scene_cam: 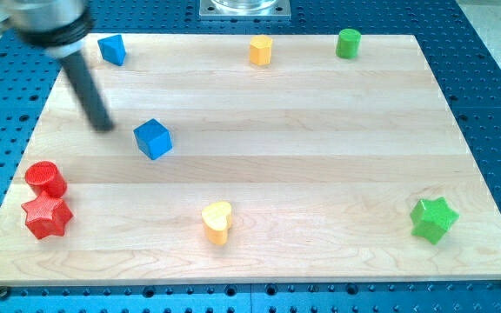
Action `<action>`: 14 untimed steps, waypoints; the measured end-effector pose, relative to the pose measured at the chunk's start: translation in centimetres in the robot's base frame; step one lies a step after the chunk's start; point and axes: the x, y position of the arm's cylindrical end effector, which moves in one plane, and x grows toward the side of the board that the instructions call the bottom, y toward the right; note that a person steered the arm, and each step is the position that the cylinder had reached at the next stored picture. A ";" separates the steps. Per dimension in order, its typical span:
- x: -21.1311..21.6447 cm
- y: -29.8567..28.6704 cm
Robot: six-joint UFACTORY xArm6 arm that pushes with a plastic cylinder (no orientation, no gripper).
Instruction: Move the green circle hexagon diagonal to each other
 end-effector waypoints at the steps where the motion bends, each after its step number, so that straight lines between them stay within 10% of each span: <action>1: -5.1 14.3; 3: -9.2 38.2; 4: -17.0 39.3; 5: -16.7 34.9; 7: -2.4 25.2; 9: -7.9 12.8; 14: -16.2 24.2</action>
